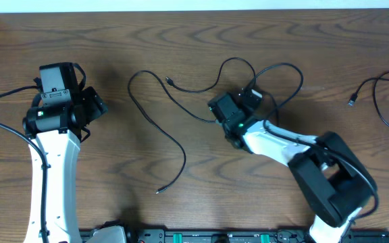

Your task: Untangle cables

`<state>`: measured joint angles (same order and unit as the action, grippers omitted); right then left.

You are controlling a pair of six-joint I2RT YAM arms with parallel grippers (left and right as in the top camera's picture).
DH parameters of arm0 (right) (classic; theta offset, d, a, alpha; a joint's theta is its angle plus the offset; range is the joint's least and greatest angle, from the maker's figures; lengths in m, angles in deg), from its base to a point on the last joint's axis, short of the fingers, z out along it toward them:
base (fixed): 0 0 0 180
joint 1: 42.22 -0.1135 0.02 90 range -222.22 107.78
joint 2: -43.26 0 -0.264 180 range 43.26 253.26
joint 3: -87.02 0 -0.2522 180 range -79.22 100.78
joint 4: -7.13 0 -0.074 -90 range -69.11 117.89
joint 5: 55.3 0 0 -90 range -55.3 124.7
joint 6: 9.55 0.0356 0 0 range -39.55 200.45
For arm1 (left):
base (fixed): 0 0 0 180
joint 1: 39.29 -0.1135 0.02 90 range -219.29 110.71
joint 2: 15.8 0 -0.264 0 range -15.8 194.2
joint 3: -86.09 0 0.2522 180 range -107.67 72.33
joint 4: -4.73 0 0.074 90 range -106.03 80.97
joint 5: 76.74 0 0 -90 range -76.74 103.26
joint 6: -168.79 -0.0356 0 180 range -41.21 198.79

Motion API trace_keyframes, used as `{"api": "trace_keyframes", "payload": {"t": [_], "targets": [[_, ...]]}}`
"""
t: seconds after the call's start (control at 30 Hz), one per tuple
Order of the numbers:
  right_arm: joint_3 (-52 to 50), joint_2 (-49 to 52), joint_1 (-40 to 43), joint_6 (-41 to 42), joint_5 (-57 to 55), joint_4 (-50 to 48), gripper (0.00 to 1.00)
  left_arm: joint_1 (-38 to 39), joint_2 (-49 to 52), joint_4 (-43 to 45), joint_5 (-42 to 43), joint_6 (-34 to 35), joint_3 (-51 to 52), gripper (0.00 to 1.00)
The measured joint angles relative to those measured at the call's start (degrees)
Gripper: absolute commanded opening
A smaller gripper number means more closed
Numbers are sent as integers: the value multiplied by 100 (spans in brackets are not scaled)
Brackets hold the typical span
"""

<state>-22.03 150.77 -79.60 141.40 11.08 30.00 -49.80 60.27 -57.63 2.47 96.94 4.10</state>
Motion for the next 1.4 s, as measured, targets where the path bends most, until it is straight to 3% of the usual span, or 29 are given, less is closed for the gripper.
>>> {"api": "trace_keyframes", "payload": {"t": [0.4, 0.7, 1.03, 1.23, 1.27, 1.3, 1.37, 1.4], "targets": [[-37, -3195, 1078, -2135, -404, 658, 1, 0, 0, 0, 0, -2, 0, 92], [-37, -4981, 3082, -2933, -1003, 669, 1, 0, 0, 0, 0, -2, 0, 92], [-37, -4975, 5473, -3088, -957, 411, 1, 0, 0, 0, 0, -2, 0, 92], [-37, -4435, 6592, -3110, -175, 22, 1, 0, 0, -4, 0, -2, 0, 92], [-37, -4328, 6732, -3110, 37, 26, 4, 0, 0, -7, 0, -2, 0, 92], [-37, -4238, 6824, -3108, 225, 31, 25, 0, 0, -4, 0, 0, 0, 92], [-37, -4070, 6931, -3119, 608, 101, 80, 0, 0, -4, 0, -2, 0, 92], [-37, -3998, 6946, -3134, 817, 184, 99, 0, 0, -4, 0, -2, 0, 92]]}}
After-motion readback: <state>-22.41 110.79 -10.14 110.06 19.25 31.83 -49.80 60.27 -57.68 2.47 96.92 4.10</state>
